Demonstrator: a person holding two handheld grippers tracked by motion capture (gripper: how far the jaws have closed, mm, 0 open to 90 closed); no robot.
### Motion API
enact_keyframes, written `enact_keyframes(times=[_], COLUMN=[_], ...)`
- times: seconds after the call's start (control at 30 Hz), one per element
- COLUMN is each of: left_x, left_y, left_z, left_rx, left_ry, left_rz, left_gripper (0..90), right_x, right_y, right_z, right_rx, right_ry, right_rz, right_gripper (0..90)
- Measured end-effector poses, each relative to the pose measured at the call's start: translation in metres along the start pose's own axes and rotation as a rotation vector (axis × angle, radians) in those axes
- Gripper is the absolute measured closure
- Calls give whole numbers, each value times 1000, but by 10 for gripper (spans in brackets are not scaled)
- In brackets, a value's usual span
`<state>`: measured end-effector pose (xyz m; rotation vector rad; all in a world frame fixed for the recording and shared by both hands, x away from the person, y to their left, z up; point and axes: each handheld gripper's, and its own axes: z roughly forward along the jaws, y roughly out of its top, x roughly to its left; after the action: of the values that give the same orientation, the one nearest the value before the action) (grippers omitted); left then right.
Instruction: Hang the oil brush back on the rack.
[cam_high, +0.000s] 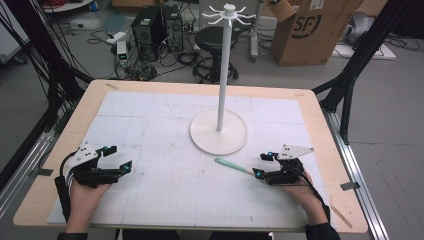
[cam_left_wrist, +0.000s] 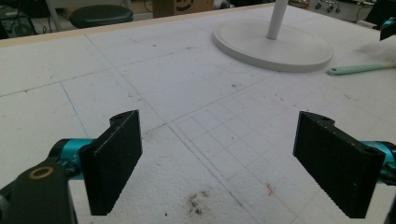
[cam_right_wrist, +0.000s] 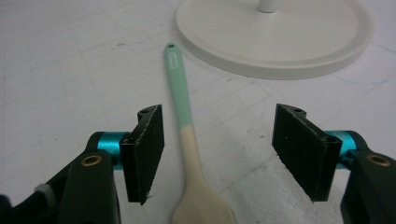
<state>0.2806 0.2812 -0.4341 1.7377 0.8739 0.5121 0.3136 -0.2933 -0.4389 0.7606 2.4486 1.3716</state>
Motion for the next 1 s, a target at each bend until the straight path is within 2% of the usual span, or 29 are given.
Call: enact_keyframes(times=[0.23, 0.67, 0.87, 1.0], left_x=[0, 0, 0, 0], left_y=[0, -1, -1, -1], left_z=[0, 1, 2, 2], left_rx=[5, 6, 11, 10], left_ry=[-1, 0, -1, -1], left_rz=[3, 0, 3, 4], left_gripper=[162, 162, 162, 162], right_x=[5, 8, 7, 10], right_y=[0, 0, 0, 0], right_z=[8, 18, 19, 22], right_rx=[41, 103, 111, 132], right_ry=[31, 45, 43, 37], right_rz=[-24, -65, -65, -97], right_gripper=[427, 613, 637, 657])
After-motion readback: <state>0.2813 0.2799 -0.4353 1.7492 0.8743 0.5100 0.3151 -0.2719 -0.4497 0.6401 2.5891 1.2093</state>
